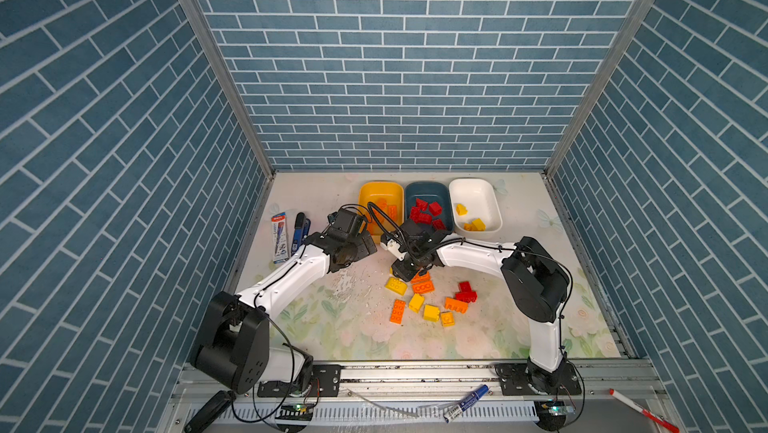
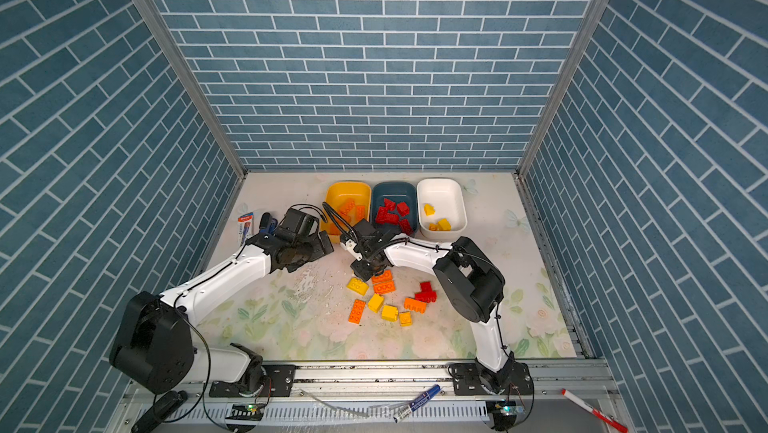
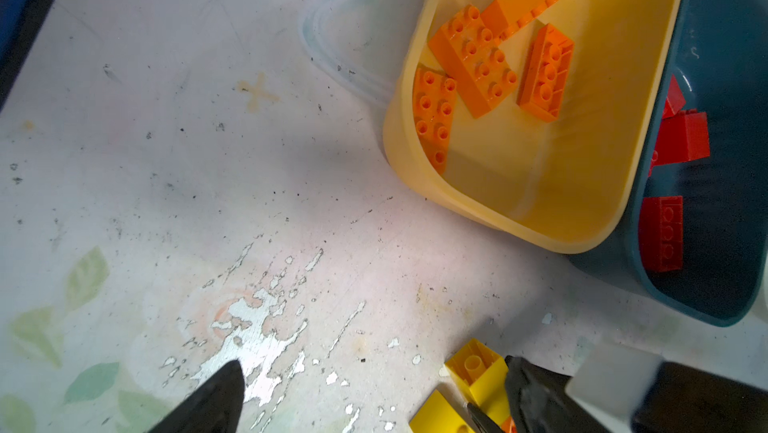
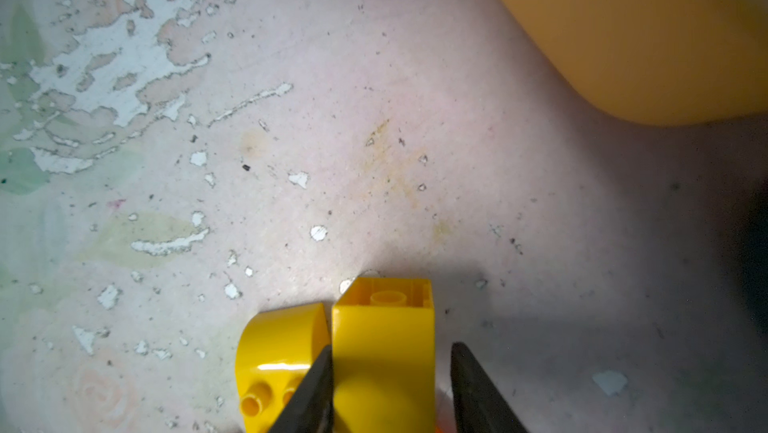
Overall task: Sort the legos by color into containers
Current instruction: 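Grasp a yellow brick from the pile with the right gripper, then carry the yellow brick into the white tub while the left gripper grasps an orange brick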
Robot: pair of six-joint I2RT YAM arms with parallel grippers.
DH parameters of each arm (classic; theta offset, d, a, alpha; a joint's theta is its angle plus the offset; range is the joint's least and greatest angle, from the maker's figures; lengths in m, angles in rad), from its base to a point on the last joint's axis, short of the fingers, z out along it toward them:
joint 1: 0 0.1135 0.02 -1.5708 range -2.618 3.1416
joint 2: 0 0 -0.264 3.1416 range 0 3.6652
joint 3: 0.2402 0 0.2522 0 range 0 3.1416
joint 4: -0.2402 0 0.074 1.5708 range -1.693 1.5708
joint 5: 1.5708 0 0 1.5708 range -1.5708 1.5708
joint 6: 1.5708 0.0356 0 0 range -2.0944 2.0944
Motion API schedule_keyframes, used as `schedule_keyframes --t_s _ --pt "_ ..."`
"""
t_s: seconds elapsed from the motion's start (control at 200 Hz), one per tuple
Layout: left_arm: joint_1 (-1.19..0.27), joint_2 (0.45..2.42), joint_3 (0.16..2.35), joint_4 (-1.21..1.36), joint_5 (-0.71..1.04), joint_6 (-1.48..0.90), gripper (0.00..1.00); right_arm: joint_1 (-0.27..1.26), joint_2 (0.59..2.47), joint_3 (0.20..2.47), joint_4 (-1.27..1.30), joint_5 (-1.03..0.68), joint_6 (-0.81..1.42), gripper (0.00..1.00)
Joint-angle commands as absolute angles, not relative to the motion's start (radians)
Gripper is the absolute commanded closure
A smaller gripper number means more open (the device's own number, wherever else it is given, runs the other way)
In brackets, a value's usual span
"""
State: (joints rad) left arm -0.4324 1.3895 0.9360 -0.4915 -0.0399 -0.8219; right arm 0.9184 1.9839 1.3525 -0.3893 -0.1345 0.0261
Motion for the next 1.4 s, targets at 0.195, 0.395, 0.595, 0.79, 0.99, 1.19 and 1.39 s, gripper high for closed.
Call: schedule_keyframes --t_s 0.195,0.395,0.595,0.79,0.99,1.19,1.39 --pt "-0.434 1.393 0.925 -0.482 -0.041 -0.815 0.01 0.918 1.901 1.326 -0.359 -0.094 -0.004 0.70" --pt "-0.486 1.430 0.965 -0.492 -0.068 -0.800 0.01 0.832 1.714 1.223 -0.288 -0.102 0.027 0.71" --pt "-0.574 1.496 1.046 -0.476 -0.069 -0.702 0.01 0.634 1.561 1.120 -0.183 -0.149 0.160 0.70" --pt "-0.666 1.596 1.154 -0.512 -0.038 -0.554 0.01 0.417 1.549 1.092 -0.123 -0.110 0.340 0.70" --pt "-0.734 1.702 1.252 -0.573 0.021 -0.406 0.01 0.286 1.686 1.196 -0.159 -0.095 0.379 0.69" --pt "-0.833 1.839 1.388 -0.707 -0.060 -0.278 0.01 0.238 1.861 1.365 -0.213 -0.028 0.379 0.68" --pt "-0.849 1.925 1.448 -0.748 -0.039 -0.233 0.01 0.228 1.992 1.541 -0.290 0.016 0.383 0.47"
